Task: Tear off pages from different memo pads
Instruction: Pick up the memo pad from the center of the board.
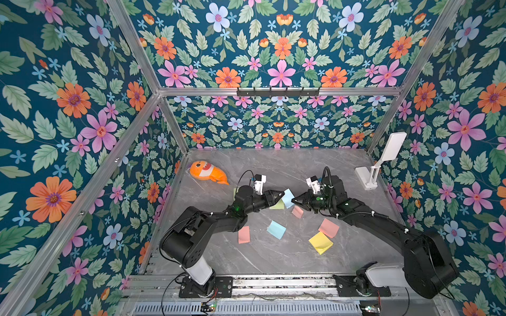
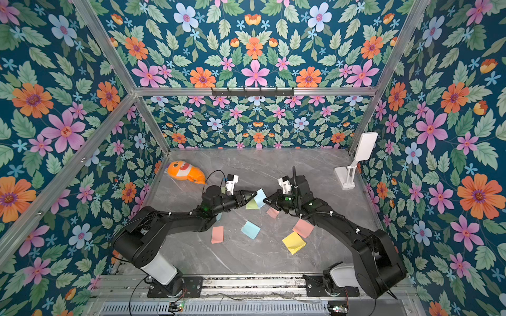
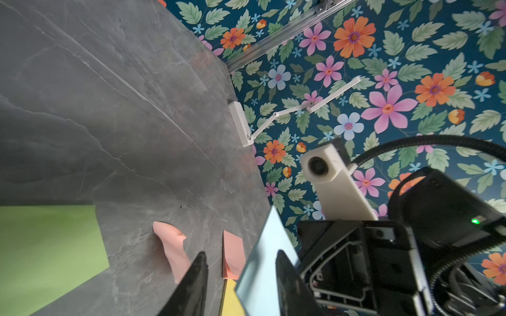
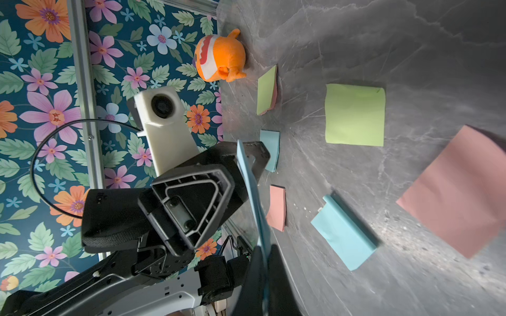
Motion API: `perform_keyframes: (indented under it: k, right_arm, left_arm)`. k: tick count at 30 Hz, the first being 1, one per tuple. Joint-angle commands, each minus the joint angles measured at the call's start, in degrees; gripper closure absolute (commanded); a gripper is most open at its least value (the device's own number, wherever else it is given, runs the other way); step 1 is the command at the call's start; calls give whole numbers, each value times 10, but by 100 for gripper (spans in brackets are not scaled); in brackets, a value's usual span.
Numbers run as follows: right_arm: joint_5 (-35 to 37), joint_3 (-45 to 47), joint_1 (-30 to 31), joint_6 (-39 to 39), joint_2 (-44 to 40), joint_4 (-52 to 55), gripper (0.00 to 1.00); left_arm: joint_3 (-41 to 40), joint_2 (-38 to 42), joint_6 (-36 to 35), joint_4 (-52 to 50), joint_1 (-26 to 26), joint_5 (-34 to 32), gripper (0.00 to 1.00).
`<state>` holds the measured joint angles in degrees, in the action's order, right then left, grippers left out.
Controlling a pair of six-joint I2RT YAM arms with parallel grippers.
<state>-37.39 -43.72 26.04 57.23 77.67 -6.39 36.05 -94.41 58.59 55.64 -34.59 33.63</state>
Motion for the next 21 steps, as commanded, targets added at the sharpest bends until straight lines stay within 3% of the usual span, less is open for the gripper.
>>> perform_keyframes:
  k: [1, 6, 11, 16, 18, 21]
  right_arm:
    - [-18, 15, 1, 58, 6, -75, 98]
    - [-22, 32, 0, 81, 10, -107, 95]
    - [-21, 29, 0, 87, 2, -106, 95]
    - [-26, 31, 1, 87, 3, -110, 94]
    - [-26, 35, 0, 82, 0, -111, 86]
    - [-23, 43, 0, 61, -14, -99, 66]
  left_arm:
    - [4, -3, 21, 57, -3, 13, 70]
    - [9, -10, 29, 62, -4, 29, 93]
    - [4, -1, 25, 44, -4, 30, 80]
    - [9, 3, 11, 25, -3, 37, 99]
    - [16, 5, 6, -4, -3, 35, 100]
    - [19, 18, -10, -50, 4, 39, 100]
